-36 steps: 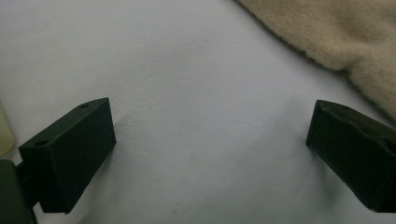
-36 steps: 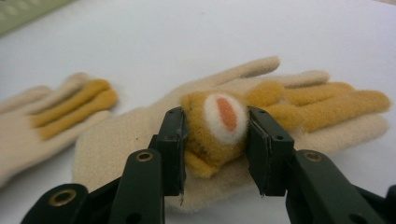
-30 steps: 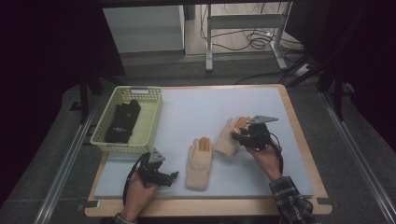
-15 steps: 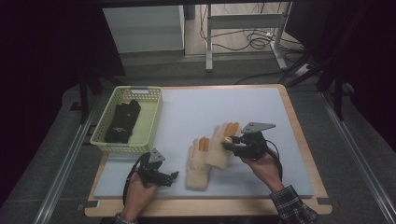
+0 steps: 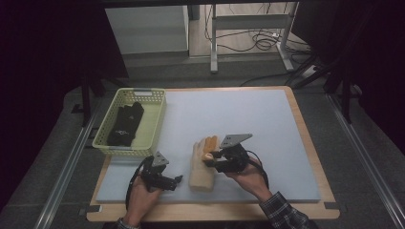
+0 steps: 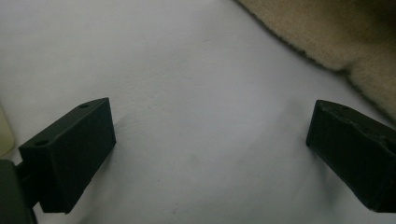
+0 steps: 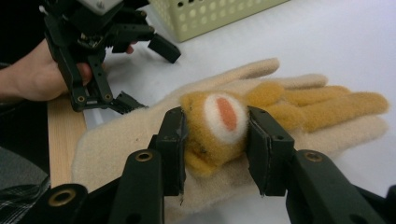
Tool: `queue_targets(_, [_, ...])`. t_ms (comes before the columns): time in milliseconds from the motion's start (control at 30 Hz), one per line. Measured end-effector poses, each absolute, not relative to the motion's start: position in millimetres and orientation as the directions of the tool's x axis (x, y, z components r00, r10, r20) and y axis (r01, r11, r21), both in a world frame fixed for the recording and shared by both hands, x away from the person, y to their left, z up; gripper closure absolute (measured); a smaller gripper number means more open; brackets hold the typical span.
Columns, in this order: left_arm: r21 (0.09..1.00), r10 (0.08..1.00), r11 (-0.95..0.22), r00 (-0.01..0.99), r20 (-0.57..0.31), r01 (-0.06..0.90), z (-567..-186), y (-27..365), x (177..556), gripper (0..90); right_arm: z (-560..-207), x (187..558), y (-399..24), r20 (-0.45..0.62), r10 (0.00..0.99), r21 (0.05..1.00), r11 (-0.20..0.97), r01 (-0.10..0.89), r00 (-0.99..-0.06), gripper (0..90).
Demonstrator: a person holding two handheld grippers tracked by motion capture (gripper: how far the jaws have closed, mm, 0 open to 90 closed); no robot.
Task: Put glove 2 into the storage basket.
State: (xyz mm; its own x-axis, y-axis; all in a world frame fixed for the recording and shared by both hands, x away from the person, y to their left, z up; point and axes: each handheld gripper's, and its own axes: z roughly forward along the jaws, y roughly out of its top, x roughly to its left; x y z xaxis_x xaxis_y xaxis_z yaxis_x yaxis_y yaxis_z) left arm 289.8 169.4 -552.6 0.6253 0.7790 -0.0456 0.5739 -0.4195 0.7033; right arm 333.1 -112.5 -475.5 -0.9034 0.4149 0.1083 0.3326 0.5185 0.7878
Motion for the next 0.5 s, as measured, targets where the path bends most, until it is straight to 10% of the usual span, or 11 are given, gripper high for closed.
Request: queue_targets(500, [0.703, 0.779, -0.419, 0.625, -0.046, 0.574, -552.6, 169.3, 289.8, 1.5, -511.2, 337.7, -104.9, 0.107, 0.428, 0.743, 0.565, 0.358, -0.897, 47.9])
